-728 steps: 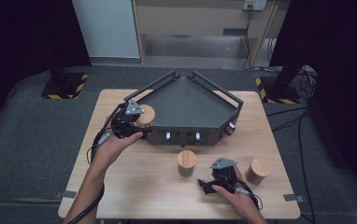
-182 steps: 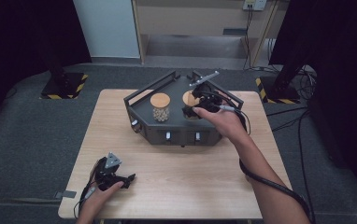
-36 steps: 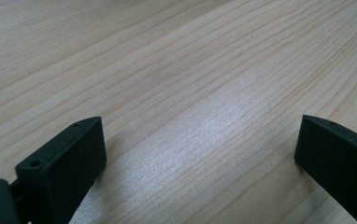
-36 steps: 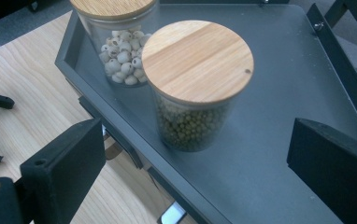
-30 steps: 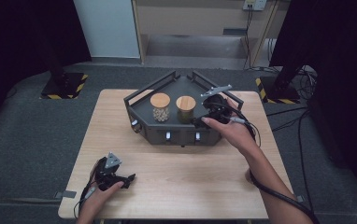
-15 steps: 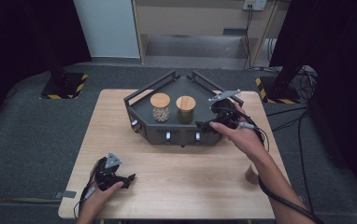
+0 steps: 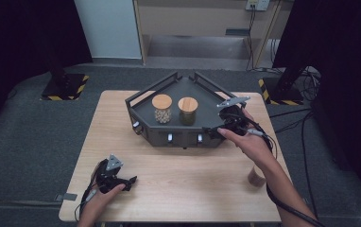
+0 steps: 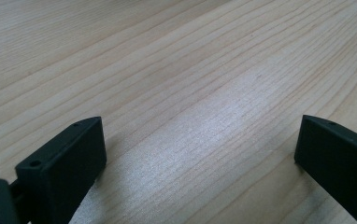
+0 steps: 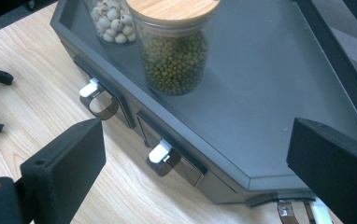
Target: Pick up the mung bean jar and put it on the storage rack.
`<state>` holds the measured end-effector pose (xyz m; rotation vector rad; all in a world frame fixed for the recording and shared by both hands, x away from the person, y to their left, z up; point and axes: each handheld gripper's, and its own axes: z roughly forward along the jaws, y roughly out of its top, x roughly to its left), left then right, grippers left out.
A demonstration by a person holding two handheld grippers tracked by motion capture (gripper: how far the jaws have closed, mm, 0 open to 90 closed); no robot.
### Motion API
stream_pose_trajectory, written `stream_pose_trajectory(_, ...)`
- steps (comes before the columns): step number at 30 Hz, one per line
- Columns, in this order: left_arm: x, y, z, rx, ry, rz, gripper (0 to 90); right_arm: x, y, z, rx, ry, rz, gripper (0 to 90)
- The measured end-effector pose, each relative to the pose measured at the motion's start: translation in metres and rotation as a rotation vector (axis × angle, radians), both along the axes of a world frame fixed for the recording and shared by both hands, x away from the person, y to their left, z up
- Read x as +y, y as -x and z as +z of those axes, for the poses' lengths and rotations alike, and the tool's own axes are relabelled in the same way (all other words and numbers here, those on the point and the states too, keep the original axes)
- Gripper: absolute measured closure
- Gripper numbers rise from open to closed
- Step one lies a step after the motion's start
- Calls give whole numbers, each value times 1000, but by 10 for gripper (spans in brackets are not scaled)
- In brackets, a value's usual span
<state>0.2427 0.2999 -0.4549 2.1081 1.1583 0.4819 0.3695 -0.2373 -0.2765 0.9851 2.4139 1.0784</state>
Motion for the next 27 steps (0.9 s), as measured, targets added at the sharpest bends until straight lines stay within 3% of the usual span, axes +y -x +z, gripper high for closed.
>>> stream_pose_trajectory(27,0,0,0,0,0,0,8,-36,20,-14,5,-13,-47,49)
